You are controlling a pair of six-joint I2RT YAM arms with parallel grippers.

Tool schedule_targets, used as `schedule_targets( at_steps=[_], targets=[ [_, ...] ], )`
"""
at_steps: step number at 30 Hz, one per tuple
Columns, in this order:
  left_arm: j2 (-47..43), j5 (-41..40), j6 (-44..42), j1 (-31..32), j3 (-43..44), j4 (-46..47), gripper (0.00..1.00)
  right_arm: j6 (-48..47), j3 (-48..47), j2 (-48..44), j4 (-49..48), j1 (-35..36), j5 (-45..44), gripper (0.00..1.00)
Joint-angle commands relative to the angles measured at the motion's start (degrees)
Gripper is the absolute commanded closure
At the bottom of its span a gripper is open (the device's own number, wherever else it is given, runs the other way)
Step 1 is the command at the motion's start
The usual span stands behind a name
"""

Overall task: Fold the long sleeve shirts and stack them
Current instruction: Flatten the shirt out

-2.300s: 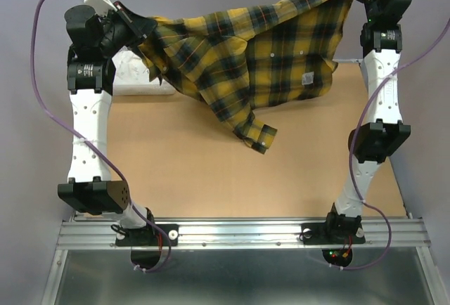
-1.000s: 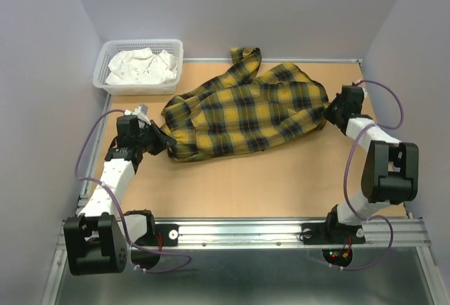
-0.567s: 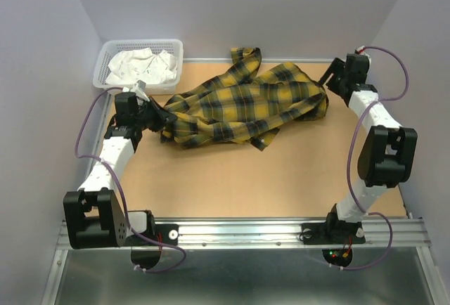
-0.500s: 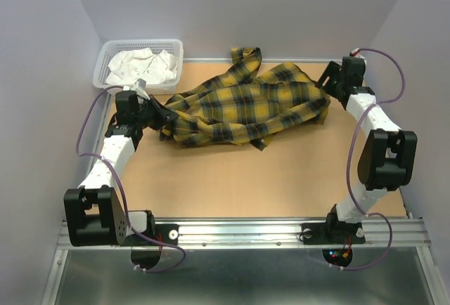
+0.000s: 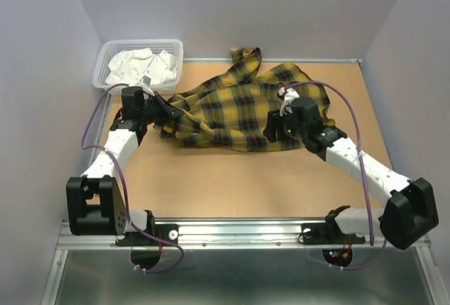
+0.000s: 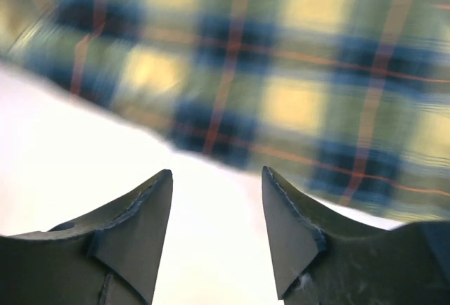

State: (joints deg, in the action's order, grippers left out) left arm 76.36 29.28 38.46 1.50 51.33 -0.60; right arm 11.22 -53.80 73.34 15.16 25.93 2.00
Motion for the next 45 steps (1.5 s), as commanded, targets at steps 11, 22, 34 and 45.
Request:
schedule_targets(
  at_steps=[11, 22, 34, 45],
  targets=[
    [-4.29, -0.27, 4.52, 0.35, 5.71, 2.8, 1.0, 0.82, 6.87, 7.6, 0.67, 12.74, 5.74, 0.44],
    [-5.52, -0.36, 4.08, 0.35, 6.68, 1.3, 1.0, 1.78, 5.73, 17.27, -5.75, 13.18, 0.03, 0.42],
    [-6.4, -0.1, 2.94, 0.35, 6.15, 0.69, 1.0, 2.31, 1.68, 20.62, -10.23, 13.18, -8.14, 0.27],
    [-7.45, -0.45, 2.32, 0.35, 4.48, 0.69, 1.0, 1.96, 0.28, 21.67, -13.31, 13.18, -11.05, 0.29]
  ],
)
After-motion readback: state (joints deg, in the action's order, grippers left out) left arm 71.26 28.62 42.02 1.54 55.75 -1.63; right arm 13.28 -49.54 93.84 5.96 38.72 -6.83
